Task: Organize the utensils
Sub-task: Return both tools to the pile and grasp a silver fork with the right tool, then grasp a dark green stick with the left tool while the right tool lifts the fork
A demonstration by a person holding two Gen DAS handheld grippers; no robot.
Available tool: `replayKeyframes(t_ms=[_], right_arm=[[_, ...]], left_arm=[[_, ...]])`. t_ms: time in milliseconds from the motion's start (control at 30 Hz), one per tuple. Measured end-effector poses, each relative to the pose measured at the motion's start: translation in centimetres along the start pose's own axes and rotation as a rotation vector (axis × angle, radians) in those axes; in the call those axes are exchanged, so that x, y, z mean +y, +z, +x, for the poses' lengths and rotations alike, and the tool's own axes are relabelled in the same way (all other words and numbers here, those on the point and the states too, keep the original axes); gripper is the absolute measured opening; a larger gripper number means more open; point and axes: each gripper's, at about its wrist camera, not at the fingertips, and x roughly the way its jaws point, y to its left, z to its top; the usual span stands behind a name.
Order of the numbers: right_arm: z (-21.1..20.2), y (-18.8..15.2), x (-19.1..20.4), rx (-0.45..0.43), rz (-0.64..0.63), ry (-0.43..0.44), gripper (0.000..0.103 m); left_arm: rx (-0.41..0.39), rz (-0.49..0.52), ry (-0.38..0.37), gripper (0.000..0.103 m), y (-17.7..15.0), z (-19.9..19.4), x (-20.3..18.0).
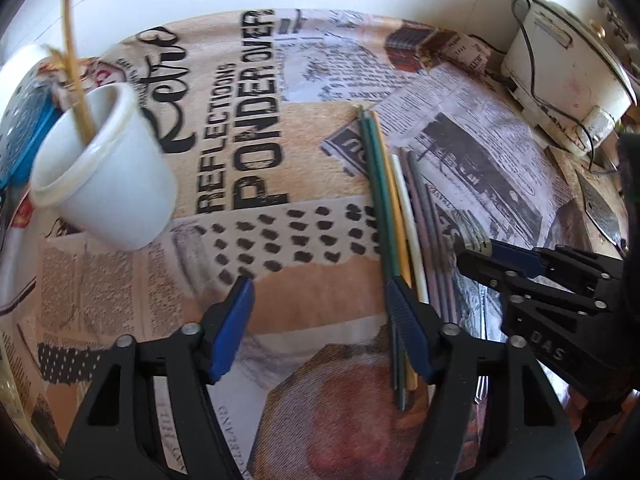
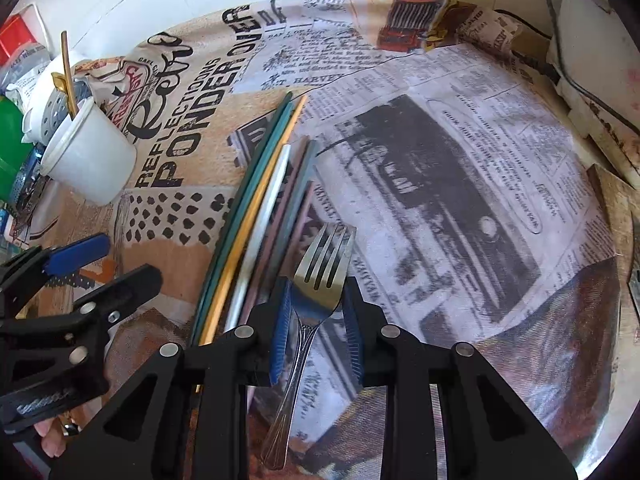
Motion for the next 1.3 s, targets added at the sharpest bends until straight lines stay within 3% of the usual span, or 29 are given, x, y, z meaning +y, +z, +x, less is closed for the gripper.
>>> replayKeyframes(t_ms=[300, 600, 667, 833, 1033, 1133, 1167, 1300], right_arm=[[-1.5, -0.7, -2.4, -0.020, 0.055, 0.017, 0.023], [-3.3, -1.0, -3.3, -0.060, 0.077, 0.054, 0.023], [-3.7, -1.0, -3.4, -0.067, 0.075, 0.060, 0.023], [-4.0, -0.9, -3.9, -0.079, 0.081, 0.082, 0.023], [-4.4, -0.6, -4.1, -0.094, 0.083, 0.092, 0.023], [-4.6, -0.5, -4.0, -0.105, 0.078, 0.097, 0.023], [-4.7, -0.5, -3.9, -0.111, 0.075, 0.097, 0.023], [-5.2, -0.4, -3.6, -0.127, 0.066, 0.103, 0.023]], left_arm=[[0.048, -0.004, -0.047, 0.045, 2.8, 3.1, -1.2], [0.065, -0.031, -0.023, 0.033, 6.0, 5.1, -1.4], [0.066, -0.016, 0.016, 0.029, 6.6, 5.5, -1.6], [0.074, 0.060, 0.063, 0.029, 7.7, 6.3, -2.7], [0.097, 0.062, 0.052, 0.028, 9.2, 7.3, -2.9], [0.104, 0.062, 0.048, 0.018, 9.6, 7.5, -3.1], [0.106, 0.068, 0.048, 0.006, 9.7, 7.5, -3.1], [0.124, 0.064, 0.028, 0.004, 9.8, 7.6, -3.0]])
